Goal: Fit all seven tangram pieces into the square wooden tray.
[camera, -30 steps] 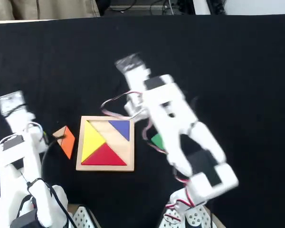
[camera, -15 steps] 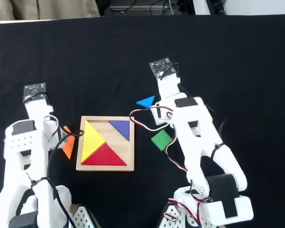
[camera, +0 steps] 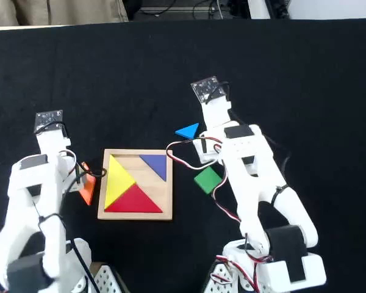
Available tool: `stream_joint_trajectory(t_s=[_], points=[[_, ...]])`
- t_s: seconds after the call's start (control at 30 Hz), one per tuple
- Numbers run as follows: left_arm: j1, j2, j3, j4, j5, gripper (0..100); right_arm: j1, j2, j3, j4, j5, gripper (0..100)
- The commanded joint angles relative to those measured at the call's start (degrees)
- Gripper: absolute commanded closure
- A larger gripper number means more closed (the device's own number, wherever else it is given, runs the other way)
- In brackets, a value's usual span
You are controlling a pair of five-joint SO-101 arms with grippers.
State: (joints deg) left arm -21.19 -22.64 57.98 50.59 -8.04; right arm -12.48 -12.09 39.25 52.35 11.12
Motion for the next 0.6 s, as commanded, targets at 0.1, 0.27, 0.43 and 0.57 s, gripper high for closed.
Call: stream_joint_trajectory(t_s=[0.1, 0.27, 0.43, 0.57], points=[[-6.6, 16.3, -14.0, 3.9, -7.2, 88, -12.5, -2.0, -11.5, 10.4, 0.4, 98.5], [-11.3, 20.9, -19.8, 3.7, -11.1, 88, -21.2, 4.6, -15.2, 10.6, 0.4, 98.4], [-17.2, 20.8, -22.7, 3.7, -11.3, 88, -32.4, 15.0, -25.6, 12.3, -1.4, 98.2], [-22.0, 18.4, -22.5, 4.1, -15.6, 88, -39.6, 23.7, -37.0, 16.2, -1.6, 92.3]])
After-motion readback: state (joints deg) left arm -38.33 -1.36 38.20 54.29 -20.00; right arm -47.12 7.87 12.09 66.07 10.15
